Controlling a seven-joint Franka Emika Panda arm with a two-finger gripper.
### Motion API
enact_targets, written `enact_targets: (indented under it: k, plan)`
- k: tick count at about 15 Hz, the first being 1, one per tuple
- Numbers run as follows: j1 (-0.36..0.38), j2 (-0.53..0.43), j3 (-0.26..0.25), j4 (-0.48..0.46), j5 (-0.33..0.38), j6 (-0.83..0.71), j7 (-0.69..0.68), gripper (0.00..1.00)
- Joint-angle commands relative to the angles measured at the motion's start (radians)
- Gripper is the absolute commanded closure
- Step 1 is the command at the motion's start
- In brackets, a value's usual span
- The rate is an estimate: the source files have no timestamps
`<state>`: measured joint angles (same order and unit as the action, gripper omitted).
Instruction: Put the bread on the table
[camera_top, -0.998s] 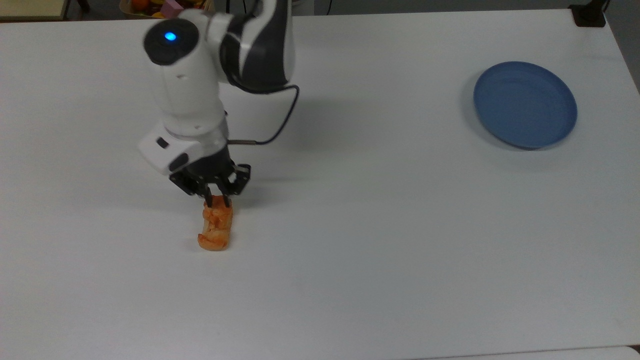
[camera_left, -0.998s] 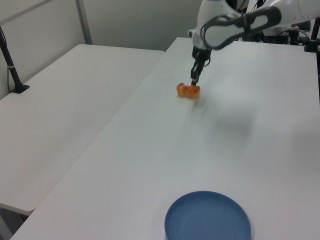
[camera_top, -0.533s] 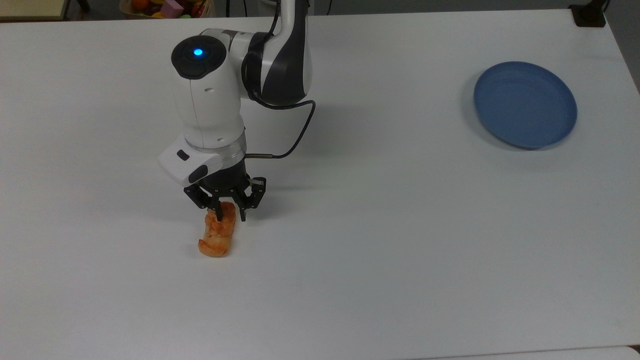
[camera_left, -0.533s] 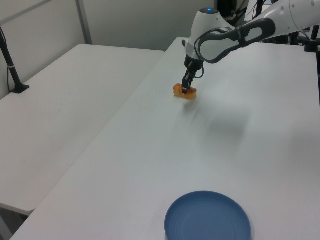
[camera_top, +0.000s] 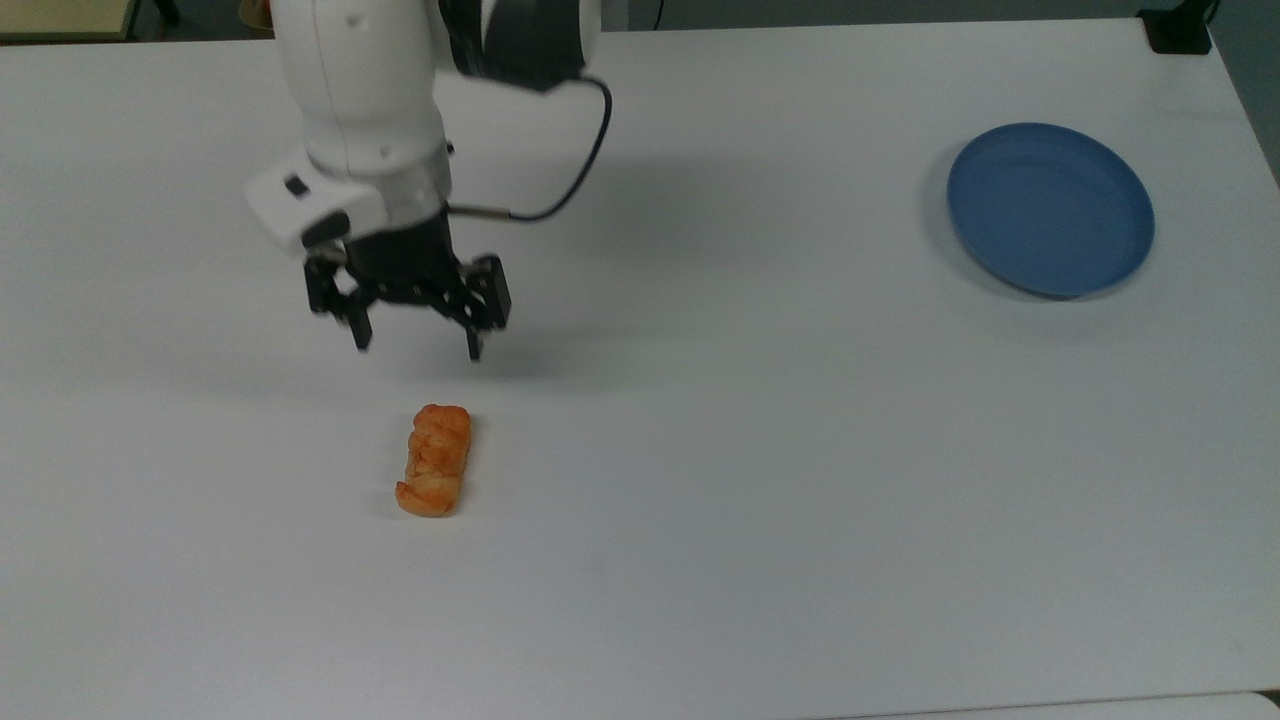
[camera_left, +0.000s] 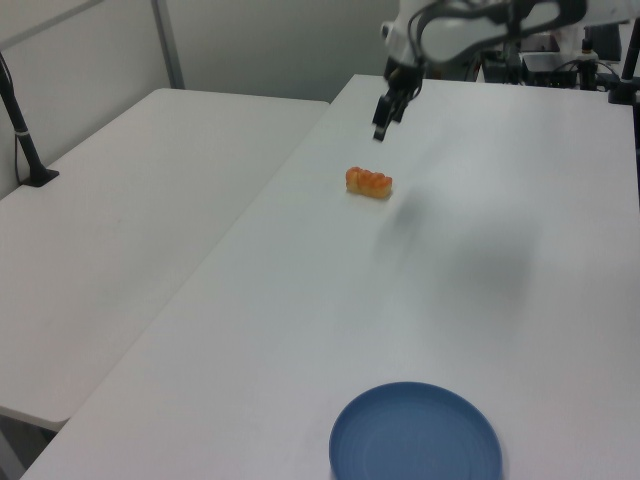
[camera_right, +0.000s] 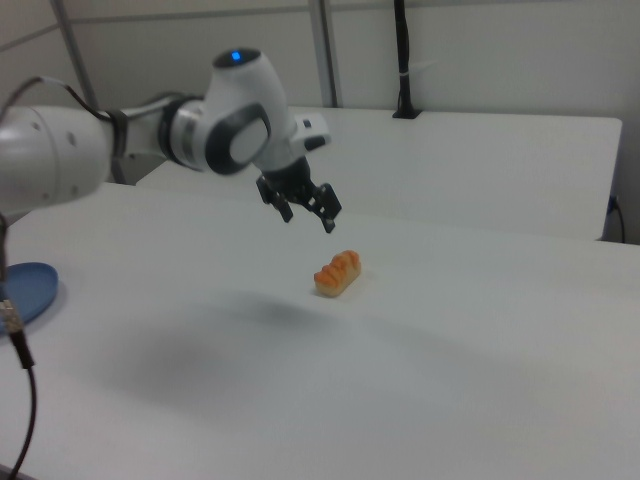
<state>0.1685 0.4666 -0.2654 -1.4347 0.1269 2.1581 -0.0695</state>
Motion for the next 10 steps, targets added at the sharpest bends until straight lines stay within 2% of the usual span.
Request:
enact_targets:
  k: [1, 5, 10]
  plan:
    - [-0.001, -0.215, 0.006, -0.159, -0.11, -0.145, 0.12, 0.0]
    - [-0.029, -0.353, 0.051, -0.269, -0.112, -0.233, 0.139, 0.0]
    - [-0.04, -0.416, 0.057, -0.277, -0.112, -0.32, 0.128, 0.0]
